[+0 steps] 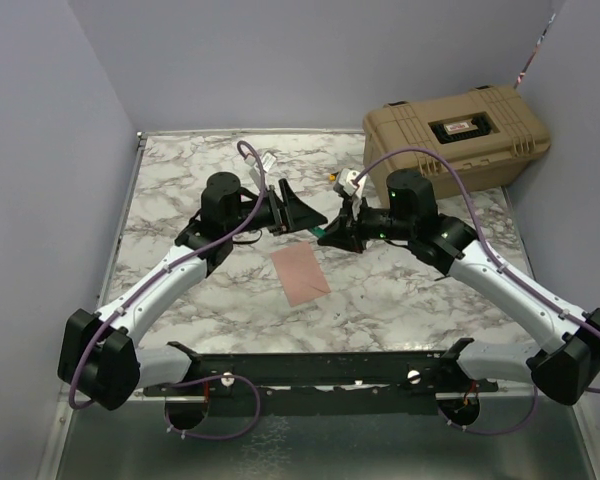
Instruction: Place the letter into the envelope and seal it
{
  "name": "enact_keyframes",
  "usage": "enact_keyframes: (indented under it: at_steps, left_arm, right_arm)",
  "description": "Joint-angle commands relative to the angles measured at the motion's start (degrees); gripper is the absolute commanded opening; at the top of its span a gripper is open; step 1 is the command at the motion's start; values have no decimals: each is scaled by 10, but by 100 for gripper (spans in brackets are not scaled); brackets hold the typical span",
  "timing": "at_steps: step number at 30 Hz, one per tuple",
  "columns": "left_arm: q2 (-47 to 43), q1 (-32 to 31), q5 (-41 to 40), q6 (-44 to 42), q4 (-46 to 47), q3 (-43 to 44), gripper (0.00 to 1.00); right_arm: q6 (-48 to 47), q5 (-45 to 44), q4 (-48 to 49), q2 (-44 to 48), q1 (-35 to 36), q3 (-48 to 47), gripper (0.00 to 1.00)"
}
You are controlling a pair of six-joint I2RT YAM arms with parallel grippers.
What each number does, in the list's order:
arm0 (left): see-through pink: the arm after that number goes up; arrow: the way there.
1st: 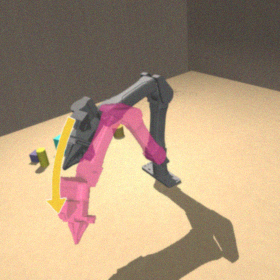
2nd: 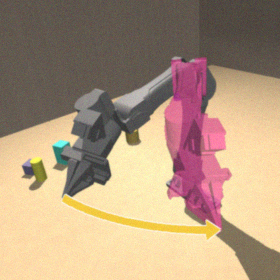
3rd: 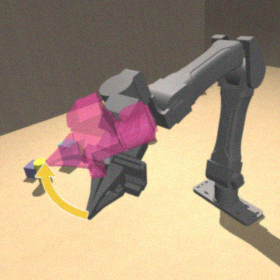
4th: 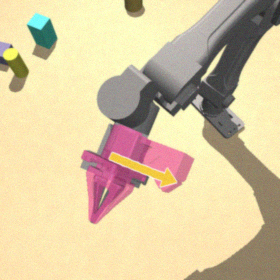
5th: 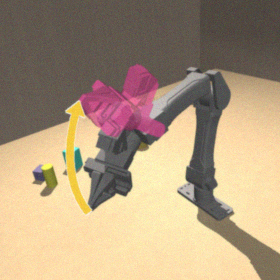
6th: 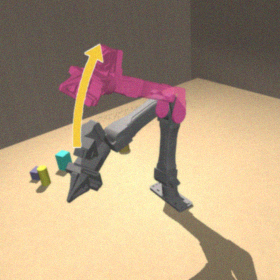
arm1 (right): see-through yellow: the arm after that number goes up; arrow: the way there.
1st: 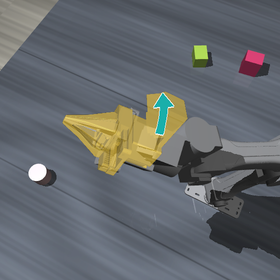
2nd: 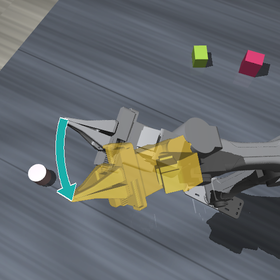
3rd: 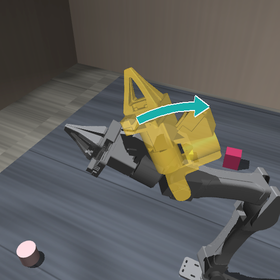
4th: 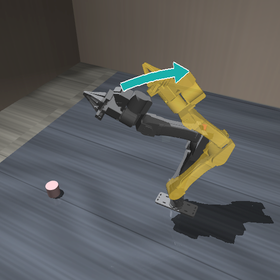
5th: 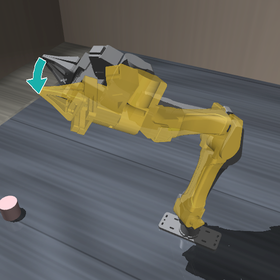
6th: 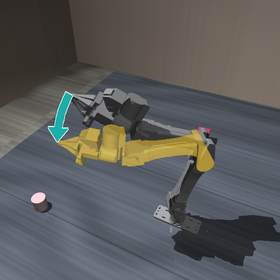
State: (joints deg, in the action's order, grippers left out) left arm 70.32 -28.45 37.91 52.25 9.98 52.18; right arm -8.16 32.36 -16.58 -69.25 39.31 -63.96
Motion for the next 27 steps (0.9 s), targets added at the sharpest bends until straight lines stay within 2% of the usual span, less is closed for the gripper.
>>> enact_keyframes:
  at_steps: [1,3,6,7,14,17,22,24,26,27]
  left_arm:
    - [8,5,115,-20,-22,10,68]
    - [3,7,126,-27,-34,1,58]
    - [-6,19,137,-27,-39,-13,38]
    - [-7,20,142,-28,-41,-16,36]
    - [-11,23,162,-37,-44,-27,38]
    - [-8,23,178,-44,-44,-34,34]
    - [-2,20,184,-51,-44,-41,34]
    - [0,20,184,-54,-45,-40,25]
    - [0,19,188,-59,-45,-37,1]
    - [-1,19,191,-62,-45,-37,0]
  right_arm:
    - [-60,14,-65,-17,0,-19,1]
    - [-64,13,-67,-22,-1,-22,1]
    - [-78,25,-86,-31,-1,-27,1]
    - [-82,30,-92,-33,0,-29,1]
    - [-91,46,-98,-39,-1,-29,1]
    - [-97,55,-104,-44,0,-33,1]
    - [-105,90,-110,-51,0,-36,1]
    - [-107,91,-114,-51,0,-36,1]
    - [-107,91,-118,-51,-1,-37,1]
    - [-104,89,-117,-50,-1,-37,1]
